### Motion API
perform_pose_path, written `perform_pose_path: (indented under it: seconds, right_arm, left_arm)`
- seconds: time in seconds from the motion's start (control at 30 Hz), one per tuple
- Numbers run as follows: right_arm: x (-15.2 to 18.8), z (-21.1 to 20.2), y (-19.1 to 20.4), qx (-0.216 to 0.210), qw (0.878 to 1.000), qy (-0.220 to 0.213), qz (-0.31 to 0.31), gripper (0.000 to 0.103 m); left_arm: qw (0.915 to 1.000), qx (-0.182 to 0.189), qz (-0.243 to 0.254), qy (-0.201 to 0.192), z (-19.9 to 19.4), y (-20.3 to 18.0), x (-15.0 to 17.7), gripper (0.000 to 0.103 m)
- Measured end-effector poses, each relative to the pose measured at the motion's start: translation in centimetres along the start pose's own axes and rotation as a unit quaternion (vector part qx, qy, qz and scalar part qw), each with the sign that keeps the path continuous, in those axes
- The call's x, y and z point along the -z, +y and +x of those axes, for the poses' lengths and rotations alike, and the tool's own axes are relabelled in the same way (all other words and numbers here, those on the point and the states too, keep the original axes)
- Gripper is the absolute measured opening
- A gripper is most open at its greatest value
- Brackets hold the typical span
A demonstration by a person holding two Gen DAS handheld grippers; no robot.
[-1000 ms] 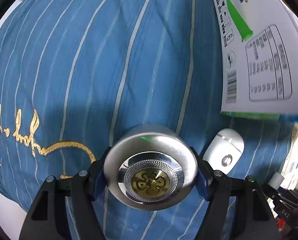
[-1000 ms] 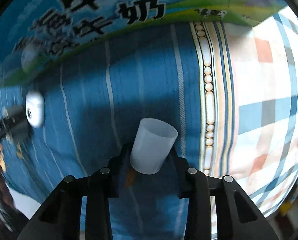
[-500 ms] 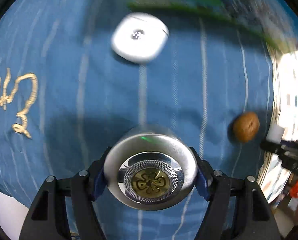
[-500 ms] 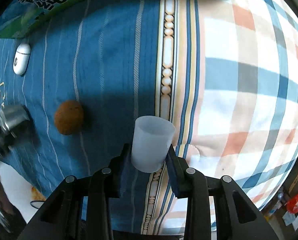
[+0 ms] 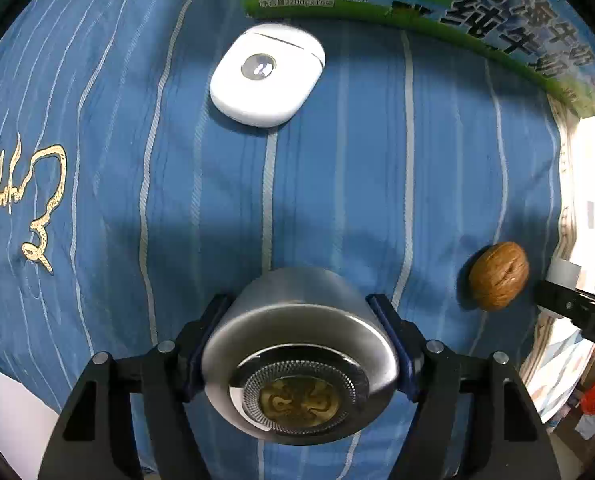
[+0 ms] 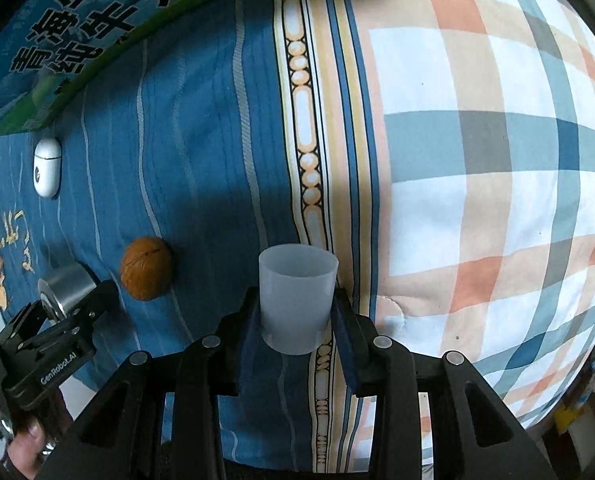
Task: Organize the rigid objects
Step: 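Grasp the silver tin with left tool while right tool grasps white cup, then lower silver tin into the box with left tool while right tool sets cup on black-lidded jar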
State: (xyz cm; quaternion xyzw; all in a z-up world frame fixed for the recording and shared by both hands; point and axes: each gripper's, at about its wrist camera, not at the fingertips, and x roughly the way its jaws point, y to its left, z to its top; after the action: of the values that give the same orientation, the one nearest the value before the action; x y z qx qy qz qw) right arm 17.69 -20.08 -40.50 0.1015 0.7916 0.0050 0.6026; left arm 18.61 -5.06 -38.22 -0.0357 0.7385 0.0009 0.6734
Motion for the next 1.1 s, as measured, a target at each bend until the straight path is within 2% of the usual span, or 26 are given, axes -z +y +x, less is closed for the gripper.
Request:
perform_pose_path:
  seconds: [0.07, 0.2, 0.23, 0.43, 0.53, 0.67, 0.77, 0.9, 0.97, 1.1]
  right_arm:
    - [-1.0, -0.2, 1.3, 0.011, 1.0, -0.01, -0.004, 0.034]
    - [0.2, -0.6, 4.1, 0.014, 0.999, -0.017, -0.031, 0.034]
    - [0.9, -0.9, 4.6, 0.012, 0.999, -0.019, -0.039, 0.034]
    - [3.3, -4.2, 6.5, -0.019, 0.997, -0.042, -0.057, 0.034]
    - [3.9, -7.1, 6.8, -0.048, 0.995, -0.062, -0.057, 0.034]
    - [4.2, -12.2, 6.7, -0.08, 0.989, -0.105, -0.063, 0.034]
    - [1.7, -16.8, 6.8, -0.096, 0.983, -0.14, -0.069, 0.034]
    - [-1.2, -22.1, 5.4, -0.103, 0.976, -0.177, -0.076, 0.034]
    - [-3.1, -23.6, 5.2, -0.105, 0.974, -0.189, -0.074, 0.034]
    - [-6.8, -24.7, 5.6, -0.088, 0.973, -0.199, -0.071, 0.034]
  left_arm:
    - [0.9999, 0.007, -0.006, 0.008, 0.0, 0.4, 0.0, 0.069]
    - [0.9999, 0.011, 0.003, -0.007, -1.7, 0.0, 1.0, 0.069]
    - [0.9998, 0.014, 0.005, -0.011, -2.0, 1.9, 0.4, 0.069]
    - [0.997, 0.055, 0.017, -0.053, -7.7, 0.4, 1.4, 0.069]
    - [0.9928, 0.082, 0.025, -0.084, -12.1, -0.3, 1.2, 0.069]
    - [0.9843, 0.11, 0.045, -0.13, -18.7, -1.5, -1.5, 0.069]
    - [0.9781, 0.122, 0.06, -0.158, -22.9, -2.5, -4.2, 0.069]
    - [0.9745, 0.127, 0.062, -0.174, -25.1, -3.3, -8.7, 0.069]
    - [0.9749, 0.126, 0.057, -0.175, -25.0, -3.0, -11.5, 0.069]
    - [0.9808, 0.116, 0.051, -0.149, -22.3, -3.3, -16.2, 0.069]
